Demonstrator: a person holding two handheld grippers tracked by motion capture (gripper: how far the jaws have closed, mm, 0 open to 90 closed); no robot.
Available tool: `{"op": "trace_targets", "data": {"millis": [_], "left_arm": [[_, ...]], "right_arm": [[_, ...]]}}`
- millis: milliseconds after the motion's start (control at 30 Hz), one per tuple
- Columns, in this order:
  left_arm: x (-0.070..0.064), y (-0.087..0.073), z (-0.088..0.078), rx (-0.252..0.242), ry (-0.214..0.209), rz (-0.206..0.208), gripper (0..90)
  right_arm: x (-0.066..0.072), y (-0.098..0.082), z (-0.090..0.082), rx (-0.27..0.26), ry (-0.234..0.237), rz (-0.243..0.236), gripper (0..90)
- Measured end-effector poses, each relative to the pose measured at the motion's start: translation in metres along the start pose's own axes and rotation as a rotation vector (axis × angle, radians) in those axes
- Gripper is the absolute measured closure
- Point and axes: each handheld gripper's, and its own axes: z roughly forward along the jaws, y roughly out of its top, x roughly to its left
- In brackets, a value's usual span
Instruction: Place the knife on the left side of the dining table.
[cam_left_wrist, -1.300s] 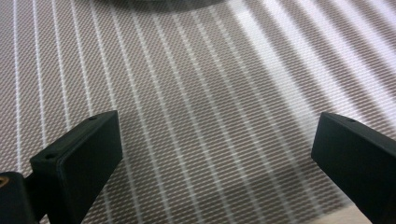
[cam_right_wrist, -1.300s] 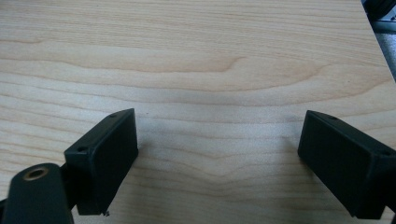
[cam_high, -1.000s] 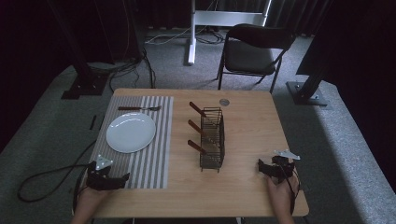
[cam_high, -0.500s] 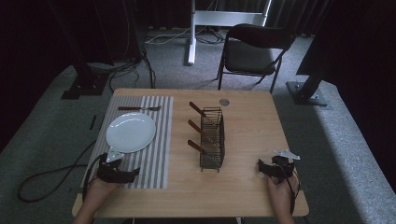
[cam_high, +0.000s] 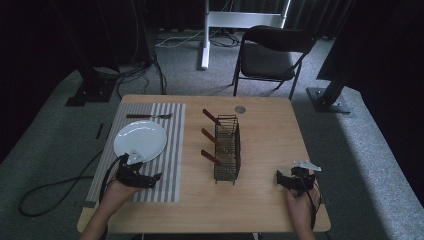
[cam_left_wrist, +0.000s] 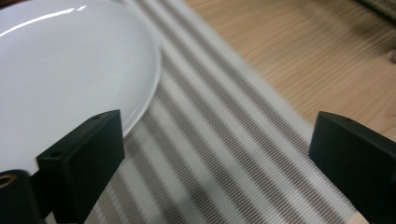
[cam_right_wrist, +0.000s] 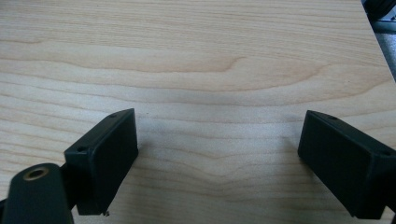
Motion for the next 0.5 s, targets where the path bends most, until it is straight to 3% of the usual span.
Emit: {"op": "trace_targets", "data": {"millis": [500], "left_arm": [[-0.009,0.042,0.005,-0.045,-0.055,0.056,4.0]], "right_arm": [[0.0,0.0,0.0,0.0,0.0,-0.001,11.3]]}}
